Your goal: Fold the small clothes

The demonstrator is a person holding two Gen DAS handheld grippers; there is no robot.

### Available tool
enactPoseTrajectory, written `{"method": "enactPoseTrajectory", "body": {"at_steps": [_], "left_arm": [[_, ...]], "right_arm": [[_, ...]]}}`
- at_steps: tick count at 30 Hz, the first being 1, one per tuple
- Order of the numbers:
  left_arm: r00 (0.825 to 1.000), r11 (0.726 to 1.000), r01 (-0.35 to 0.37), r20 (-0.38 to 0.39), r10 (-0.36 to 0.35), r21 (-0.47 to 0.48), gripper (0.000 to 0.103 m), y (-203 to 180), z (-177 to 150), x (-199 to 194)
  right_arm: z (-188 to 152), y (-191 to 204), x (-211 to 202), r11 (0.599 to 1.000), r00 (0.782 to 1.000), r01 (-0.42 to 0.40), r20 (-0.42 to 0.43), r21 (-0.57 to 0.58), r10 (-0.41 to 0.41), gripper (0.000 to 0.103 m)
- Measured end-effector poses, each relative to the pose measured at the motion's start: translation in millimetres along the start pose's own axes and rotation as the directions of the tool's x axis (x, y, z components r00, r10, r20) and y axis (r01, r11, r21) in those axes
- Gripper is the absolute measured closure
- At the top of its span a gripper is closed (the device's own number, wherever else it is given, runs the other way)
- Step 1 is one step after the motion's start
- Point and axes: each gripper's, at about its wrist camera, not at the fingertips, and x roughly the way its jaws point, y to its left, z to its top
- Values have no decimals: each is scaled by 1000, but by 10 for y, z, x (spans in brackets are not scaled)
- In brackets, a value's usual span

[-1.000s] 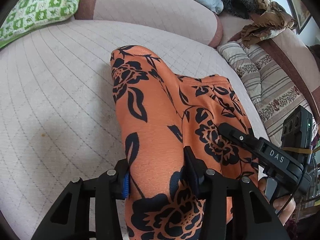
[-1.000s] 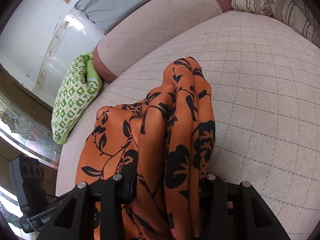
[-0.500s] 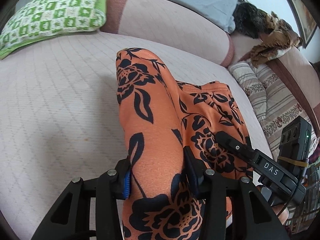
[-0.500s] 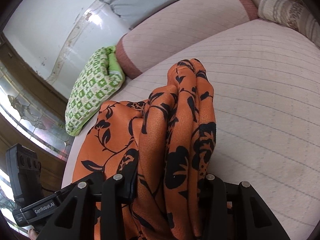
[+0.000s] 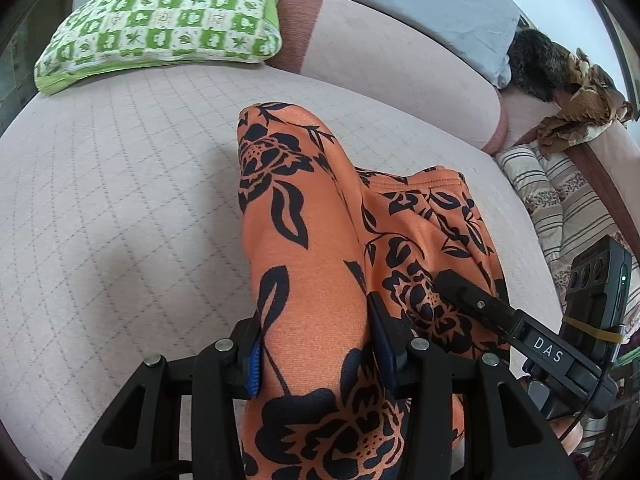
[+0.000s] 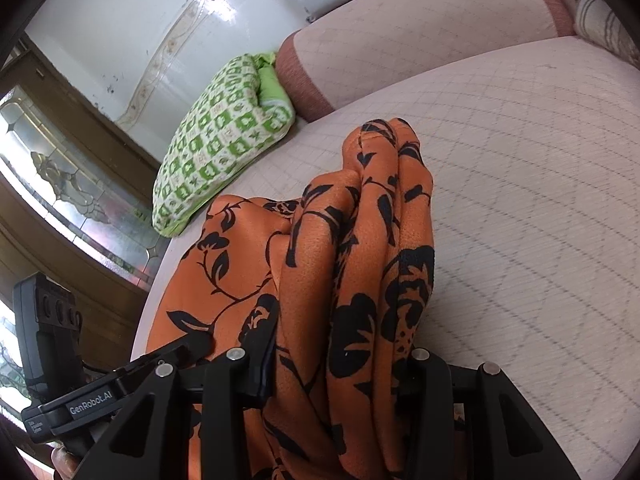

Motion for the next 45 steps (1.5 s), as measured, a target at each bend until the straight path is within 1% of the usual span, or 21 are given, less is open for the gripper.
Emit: {"method": "enactPoseTrajectory", "body": {"at_steps": [6, 10, 17, 20, 22, 27, 29, 31, 33, 34, 36, 37, 38, 40, 41, 43, 45], "left_arm": [[1000, 1000, -12, -23, 11, -21, 57, 161, -54, 48], [1000, 1000, -12, -27, 11, -21, 57, 211, -91, 76], [999, 999, -8, -51, 6, -40, 55, 309, -130, 148], [998, 999, -11, -59, 8, -52, 50, 359, -148, 158], [998, 998, -7, -62, 4, -59, 49, 381, -151, 151], [998, 997, 4, -69, -9, -75, 49, 418, -109, 79], [998, 996, 4, -55, -10, -92, 48, 445, -44, 1], [1000, 995, -7, -13, 6, -102, 46, 484, 40, -109], [1000, 993, -11, 23, 14, -117, 41, 528, 120, -199], [999, 991, -7, 37, 12, -131, 41, 557, 162, -230], [999, 987, 4, 52, 4, -161, 40, 621, 247, -241], [999, 985, 8, 54, 2, -172, 40, 652, 280, -218], [999, 983, 15, 52, -6, -183, 40, 672, 315, -188], [999, 979, 33, 44, -25, -200, 40, 665, 385, -110], [999, 978, 45, 39, -38, -204, 40, 651, 428, -47], [999, 979, 46, 9, -45, -200, 40, 603, 498, 115], [999, 979, 18, -26, -24, -205, 40, 603, 527, 277]], "right_arm": [[-70, 83, 153, 1000, 999, 5, -44, -12, -5, 60], [-78, 88, 175, 1000, 999, 5, -46, -10, -6, 60], [-58, 13, 251, 999, 997, 33, -73, 15, -32, 60], [-35, -37, 282, 998, 995, 45, -92, 39, -42, 54], [-32, -56, 281, 997, 994, 56, -100, 51, -50, 49], [8, -136, 254, 995, 992, 49, -120, 91, -37, 48], [39, -133, 216, 994, 992, 67, -112, 87, -57, 47], [74, -84, 143, 993, 992, 101, -79, 56, -96, 46], [107, -25, 41, 991, 991, 135, -28, 20, -135, 46], [126, 14, -17, 987, 987, 160, 4, -2, -160, 46], [155, 78, -70, 984, 985, 173, 32, -31, -172, 46], [167, 124, -89, 985, 986, 162, 42, -51, -160, 45], [168, 196, -97, 985, 988, 151, 51, -87, -147, 47], [167, 393, -70, 970, 987, 154, 69, -190, -143, 56], [173, 466, -46, 962, 987, 154, 72, -225, -141, 59], [211, 559, -3, 953, 985, 165, 92, -254, -146, 60], [277, 543, 39, 954, 981, 187, 103, -233, -167, 60]]}}
